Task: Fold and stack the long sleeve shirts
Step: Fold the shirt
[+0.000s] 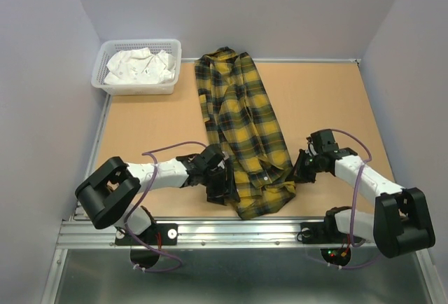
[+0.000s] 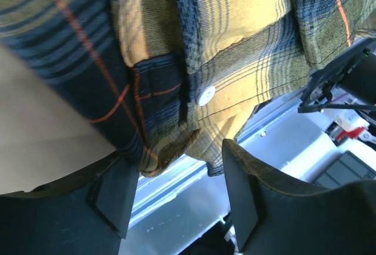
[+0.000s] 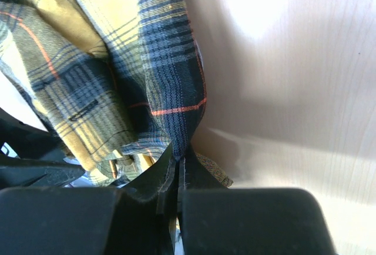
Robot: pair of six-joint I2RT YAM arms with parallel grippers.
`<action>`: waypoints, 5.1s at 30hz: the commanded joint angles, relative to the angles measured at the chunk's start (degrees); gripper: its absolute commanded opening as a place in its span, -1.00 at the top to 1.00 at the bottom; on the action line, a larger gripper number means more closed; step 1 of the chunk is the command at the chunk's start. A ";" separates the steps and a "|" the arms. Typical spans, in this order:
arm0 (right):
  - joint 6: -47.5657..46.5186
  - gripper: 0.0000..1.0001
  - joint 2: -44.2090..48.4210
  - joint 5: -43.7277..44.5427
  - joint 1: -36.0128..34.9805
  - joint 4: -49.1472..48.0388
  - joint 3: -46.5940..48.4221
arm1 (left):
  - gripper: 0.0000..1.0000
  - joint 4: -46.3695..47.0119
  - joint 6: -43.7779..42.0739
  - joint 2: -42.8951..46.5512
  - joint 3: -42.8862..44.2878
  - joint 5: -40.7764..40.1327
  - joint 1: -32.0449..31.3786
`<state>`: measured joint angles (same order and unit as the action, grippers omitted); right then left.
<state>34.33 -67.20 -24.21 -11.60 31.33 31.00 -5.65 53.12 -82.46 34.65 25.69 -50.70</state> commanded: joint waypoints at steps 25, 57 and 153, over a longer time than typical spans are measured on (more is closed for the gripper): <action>-2.69 0.99 1.73 -2.60 -0.01 1.01 9.85 | 1.00 -16.49 -8.47 3.53 13.86 -8.20 2.16; -0.93 0.97 -43.18 1.18 -0.09 -1.89 63.91 | 1.00 -9.56 -19.55 -15.63 37.59 -8.03 32.41; -14.91 -0.41 -43.83 27.90 -12.84 -15.86 68.44 | -0.90 3.62 -29.75 1.35 20.08 -24.11 27.94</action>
<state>18.87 -122.04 3.16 -25.39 16.05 108.25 -5.91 23.09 -76.09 48.21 1.02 -21.76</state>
